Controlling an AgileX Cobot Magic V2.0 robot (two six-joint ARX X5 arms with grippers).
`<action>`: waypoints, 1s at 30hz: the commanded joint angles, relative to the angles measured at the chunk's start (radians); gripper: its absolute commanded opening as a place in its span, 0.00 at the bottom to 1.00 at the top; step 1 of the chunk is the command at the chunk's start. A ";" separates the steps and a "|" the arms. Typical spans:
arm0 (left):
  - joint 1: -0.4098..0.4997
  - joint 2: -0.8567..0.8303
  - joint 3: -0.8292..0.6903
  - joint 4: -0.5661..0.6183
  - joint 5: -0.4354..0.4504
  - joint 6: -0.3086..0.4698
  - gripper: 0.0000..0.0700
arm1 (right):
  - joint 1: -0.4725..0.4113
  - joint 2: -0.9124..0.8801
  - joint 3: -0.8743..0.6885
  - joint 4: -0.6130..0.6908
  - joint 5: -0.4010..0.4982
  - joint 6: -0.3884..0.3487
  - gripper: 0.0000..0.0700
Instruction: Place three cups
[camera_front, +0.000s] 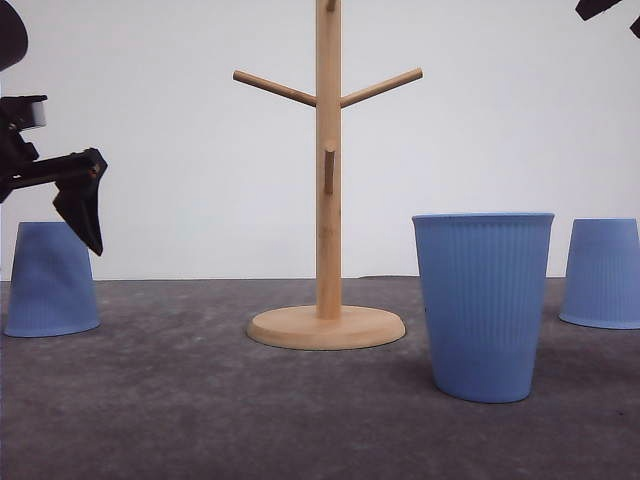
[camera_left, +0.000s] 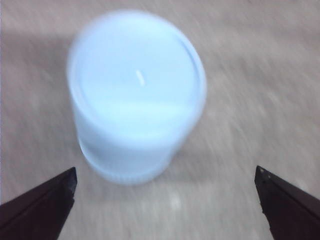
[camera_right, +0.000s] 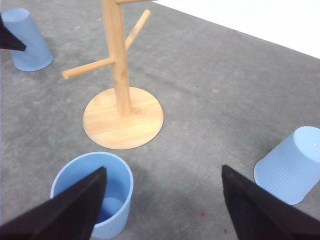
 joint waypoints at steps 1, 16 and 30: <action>0.002 0.028 0.016 0.031 -0.014 -0.004 1.00 | 0.005 0.004 0.015 0.012 -0.001 0.021 0.67; 0.005 0.144 0.016 0.203 -0.046 0.003 1.00 | 0.005 0.004 0.015 0.013 0.002 0.026 0.66; 0.005 0.172 0.016 0.217 -0.047 0.014 0.69 | 0.005 0.004 0.015 0.013 0.002 0.028 0.66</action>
